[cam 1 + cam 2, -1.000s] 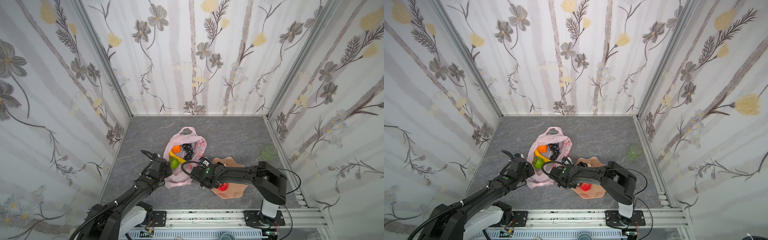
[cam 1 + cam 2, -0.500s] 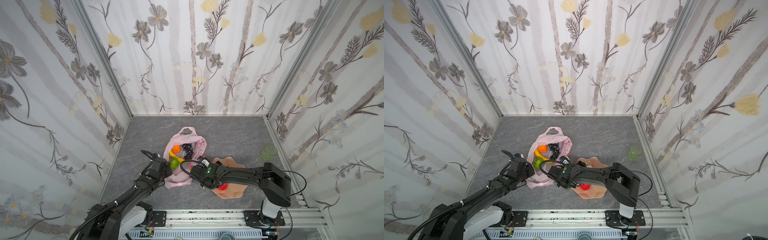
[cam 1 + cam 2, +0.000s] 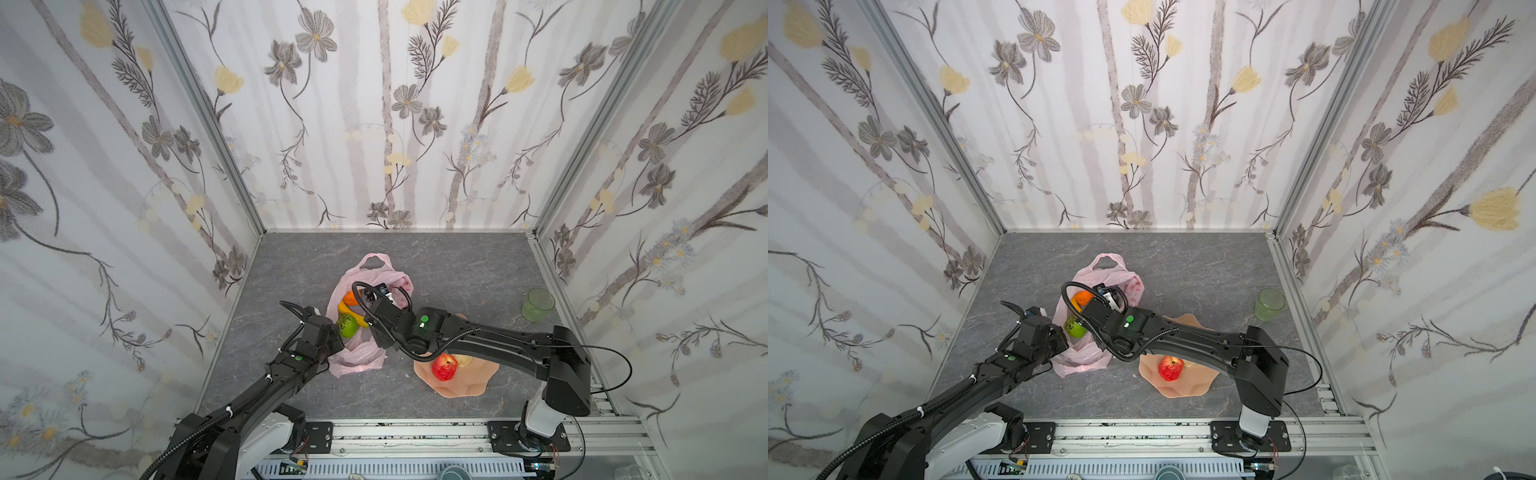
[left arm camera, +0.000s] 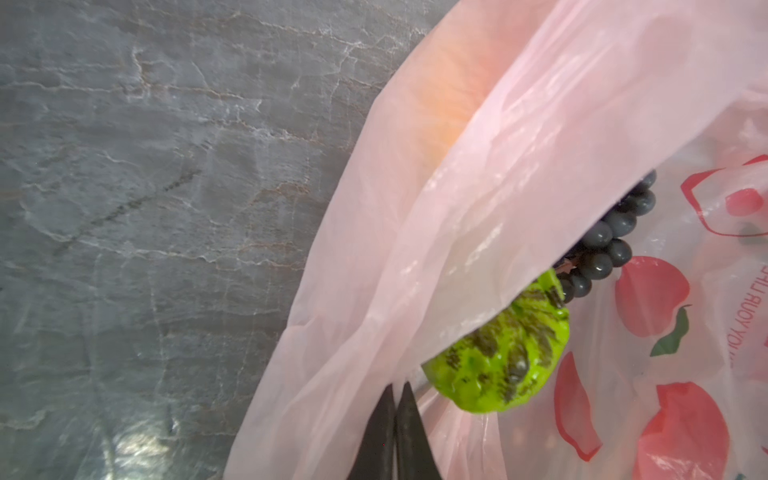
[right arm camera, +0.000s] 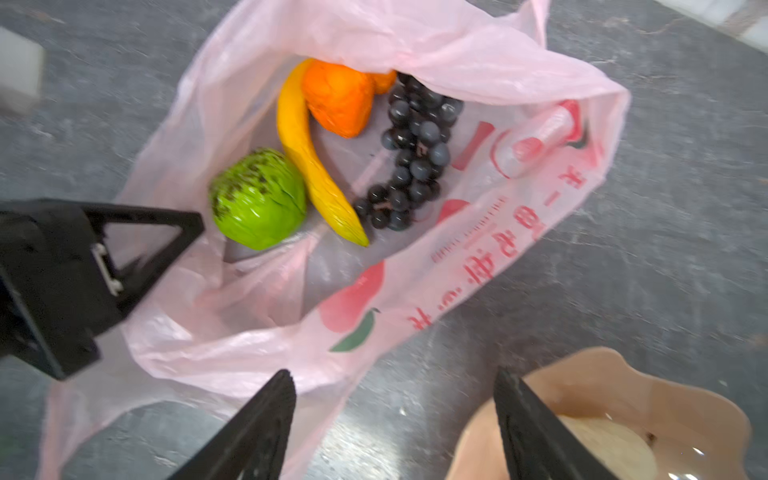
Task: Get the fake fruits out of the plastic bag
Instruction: 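Open the right gripper and move it back into the bag over the green fruit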
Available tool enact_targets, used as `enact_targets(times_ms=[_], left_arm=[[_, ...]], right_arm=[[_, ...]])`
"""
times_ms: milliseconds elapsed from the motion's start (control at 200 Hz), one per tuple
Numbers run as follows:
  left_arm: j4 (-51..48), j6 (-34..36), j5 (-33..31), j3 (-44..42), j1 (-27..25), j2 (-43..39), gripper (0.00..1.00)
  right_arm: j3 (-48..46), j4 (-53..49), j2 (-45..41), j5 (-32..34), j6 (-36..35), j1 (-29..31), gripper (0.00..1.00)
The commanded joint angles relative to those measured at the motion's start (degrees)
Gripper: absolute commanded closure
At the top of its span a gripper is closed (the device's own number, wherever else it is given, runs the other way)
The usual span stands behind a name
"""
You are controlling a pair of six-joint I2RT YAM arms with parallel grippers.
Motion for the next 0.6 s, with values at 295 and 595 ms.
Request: enact_targets(times_ms=[295,595], left_arm=[[0.9,-1.7,0.9,-1.9,2.3,-2.4,0.98],[0.9,-1.7,1.1,-1.9,2.5,-3.1,0.99]], right_arm=[[11.3,12.0,15.2,-16.0,-1.6,-2.1,0.26],[16.2,12.4,22.4,-17.8,-3.1,-2.7,0.23]])
